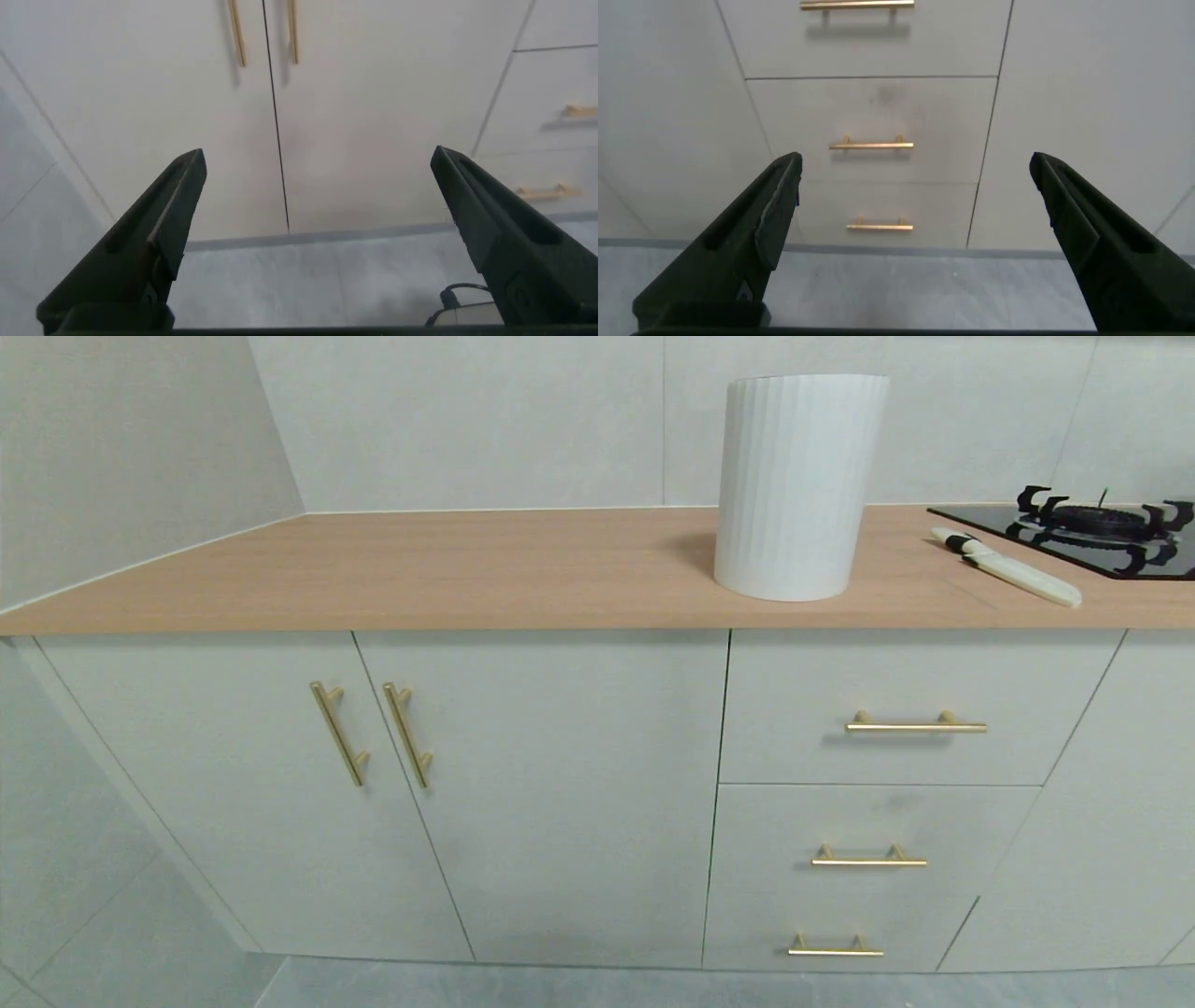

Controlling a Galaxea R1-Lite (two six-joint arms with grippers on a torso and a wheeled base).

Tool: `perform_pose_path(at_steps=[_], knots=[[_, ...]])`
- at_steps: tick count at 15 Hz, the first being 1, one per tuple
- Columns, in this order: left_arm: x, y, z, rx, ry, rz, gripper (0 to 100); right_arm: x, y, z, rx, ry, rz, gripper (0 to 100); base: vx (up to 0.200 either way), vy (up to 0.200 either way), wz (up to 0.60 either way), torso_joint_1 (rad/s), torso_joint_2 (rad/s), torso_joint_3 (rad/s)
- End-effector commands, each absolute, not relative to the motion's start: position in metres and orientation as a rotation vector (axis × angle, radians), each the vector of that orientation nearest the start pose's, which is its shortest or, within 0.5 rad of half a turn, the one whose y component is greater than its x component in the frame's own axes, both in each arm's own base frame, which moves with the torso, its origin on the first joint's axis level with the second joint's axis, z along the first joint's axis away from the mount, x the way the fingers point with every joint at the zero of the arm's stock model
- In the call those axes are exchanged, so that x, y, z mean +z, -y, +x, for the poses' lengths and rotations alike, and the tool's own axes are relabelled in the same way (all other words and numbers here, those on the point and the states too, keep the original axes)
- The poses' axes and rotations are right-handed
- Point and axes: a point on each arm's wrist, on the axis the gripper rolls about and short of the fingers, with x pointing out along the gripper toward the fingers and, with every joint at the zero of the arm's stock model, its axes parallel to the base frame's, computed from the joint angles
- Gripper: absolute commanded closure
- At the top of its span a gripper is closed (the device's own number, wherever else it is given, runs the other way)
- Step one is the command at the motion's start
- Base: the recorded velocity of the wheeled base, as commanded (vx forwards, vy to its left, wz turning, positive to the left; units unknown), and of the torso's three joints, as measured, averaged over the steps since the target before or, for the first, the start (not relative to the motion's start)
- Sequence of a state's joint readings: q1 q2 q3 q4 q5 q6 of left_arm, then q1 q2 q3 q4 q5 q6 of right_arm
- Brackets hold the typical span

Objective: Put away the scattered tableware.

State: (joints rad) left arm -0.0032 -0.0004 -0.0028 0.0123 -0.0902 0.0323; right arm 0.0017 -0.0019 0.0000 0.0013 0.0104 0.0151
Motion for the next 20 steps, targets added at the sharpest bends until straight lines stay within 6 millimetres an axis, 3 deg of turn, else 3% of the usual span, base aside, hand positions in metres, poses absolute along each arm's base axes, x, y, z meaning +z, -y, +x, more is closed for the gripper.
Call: perform_pose_path(at_steps=[1,12,20], knots=[[0.0751,0.002,-0.0231,-0.094,-0.008,0.03,0,0.0753,-0.0002,-0.0228,0.012,-0.002,0.015,0,0.2,0.0,0.0,0.002,0.0,0.002],[0.0746,0.002,-0.023,-0.094,-0.009,0.03,0,0.0753,-0.0002,-0.0228,0.012,-0.002,0.015,0,0.2,0.0,0.0,0.002,0.0,0.002],[0.0751,0.002,-0.0231,-0.094,-0.008,0.029,0,0.0753,-0.0002,-0.0228,0.012,-0.002,0.015,0,0.0,0.0,-0.07,0.001,0.0,0.001]])
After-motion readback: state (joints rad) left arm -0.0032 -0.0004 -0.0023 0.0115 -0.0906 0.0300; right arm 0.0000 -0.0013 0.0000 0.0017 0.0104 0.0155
